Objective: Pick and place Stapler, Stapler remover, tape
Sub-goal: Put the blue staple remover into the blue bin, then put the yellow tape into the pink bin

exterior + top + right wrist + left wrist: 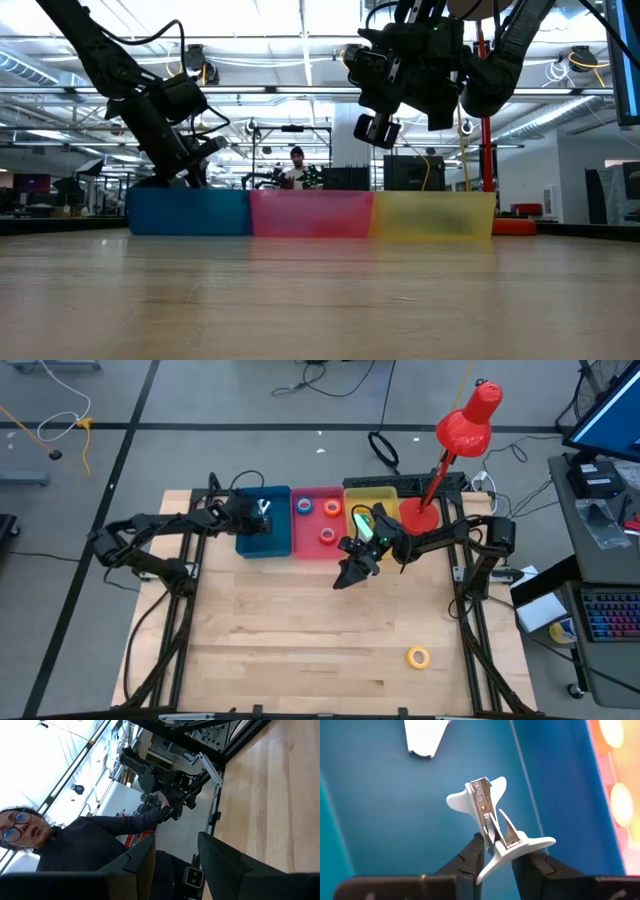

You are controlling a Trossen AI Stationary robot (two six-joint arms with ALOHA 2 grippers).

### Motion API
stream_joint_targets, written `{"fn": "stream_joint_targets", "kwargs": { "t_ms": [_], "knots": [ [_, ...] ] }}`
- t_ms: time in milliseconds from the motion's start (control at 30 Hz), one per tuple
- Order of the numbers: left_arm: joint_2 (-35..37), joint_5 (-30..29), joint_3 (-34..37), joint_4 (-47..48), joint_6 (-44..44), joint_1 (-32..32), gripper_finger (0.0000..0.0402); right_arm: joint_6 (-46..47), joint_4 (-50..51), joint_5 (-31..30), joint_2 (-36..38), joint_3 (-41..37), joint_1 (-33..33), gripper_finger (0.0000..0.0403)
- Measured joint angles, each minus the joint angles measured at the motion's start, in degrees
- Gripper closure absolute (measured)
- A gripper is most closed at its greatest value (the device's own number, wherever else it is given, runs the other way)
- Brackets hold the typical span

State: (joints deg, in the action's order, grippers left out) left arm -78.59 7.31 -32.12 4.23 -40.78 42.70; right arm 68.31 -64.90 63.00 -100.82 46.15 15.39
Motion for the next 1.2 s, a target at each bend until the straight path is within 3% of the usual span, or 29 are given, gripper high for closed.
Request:
{"fn": "stream_joint_targets", "kwargs": {
  "t_ms": [1200],
  "knots": [
    [0.28,1.74,0.00,-2.73,-5.33,0.43,0.0293,0.00,0.00,0.09,0.00,0.00,-0.02,0.0261]
  ]
}}
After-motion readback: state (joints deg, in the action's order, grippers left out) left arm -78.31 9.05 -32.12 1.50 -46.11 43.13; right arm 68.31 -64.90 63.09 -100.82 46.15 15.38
